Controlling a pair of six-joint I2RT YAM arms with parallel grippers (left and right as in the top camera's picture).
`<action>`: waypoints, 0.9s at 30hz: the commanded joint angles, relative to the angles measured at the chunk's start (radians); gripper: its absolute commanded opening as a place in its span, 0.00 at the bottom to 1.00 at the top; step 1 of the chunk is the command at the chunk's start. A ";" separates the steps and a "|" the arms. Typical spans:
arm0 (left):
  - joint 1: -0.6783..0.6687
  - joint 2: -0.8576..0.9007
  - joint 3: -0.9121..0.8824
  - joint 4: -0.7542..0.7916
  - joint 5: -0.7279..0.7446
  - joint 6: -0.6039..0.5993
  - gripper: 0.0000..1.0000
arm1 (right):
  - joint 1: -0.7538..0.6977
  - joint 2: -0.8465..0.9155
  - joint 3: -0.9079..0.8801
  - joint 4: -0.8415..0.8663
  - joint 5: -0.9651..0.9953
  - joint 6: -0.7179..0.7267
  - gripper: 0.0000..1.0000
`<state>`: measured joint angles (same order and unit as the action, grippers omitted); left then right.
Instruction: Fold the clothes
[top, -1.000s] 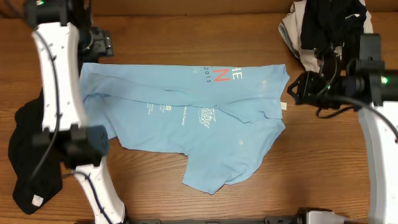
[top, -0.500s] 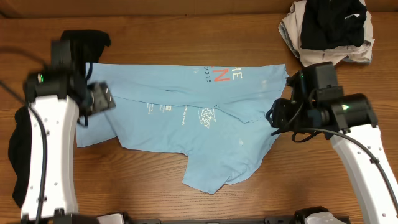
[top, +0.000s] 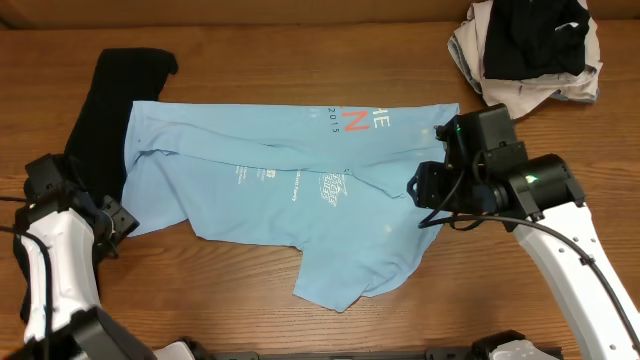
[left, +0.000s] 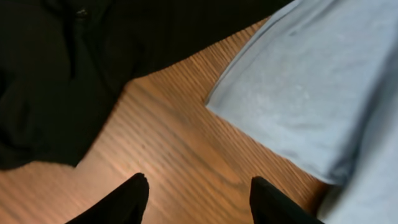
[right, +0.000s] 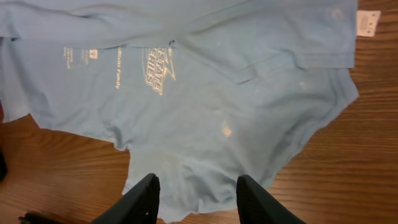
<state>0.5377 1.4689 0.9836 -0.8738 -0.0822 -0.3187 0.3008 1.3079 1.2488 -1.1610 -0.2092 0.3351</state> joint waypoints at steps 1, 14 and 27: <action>0.005 0.077 -0.013 0.042 0.029 0.031 0.54 | 0.029 -0.016 -0.001 0.016 0.007 0.027 0.44; 0.004 0.257 -0.013 0.139 0.023 0.027 0.48 | 0.060 0.046 -0.002 0.049 0.006 0.033 0.44; -0.020 0.260 -0.014 0.208 0.028 0.027 0.47 | 0.060 0.065 -0.016 0.047 0.006 0.032 0.44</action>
<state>0.5362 1.7206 0.9798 -0.6586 -0.0628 -0.3073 0.3557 1.3682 1.2488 -1.1175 -0.2092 0.3634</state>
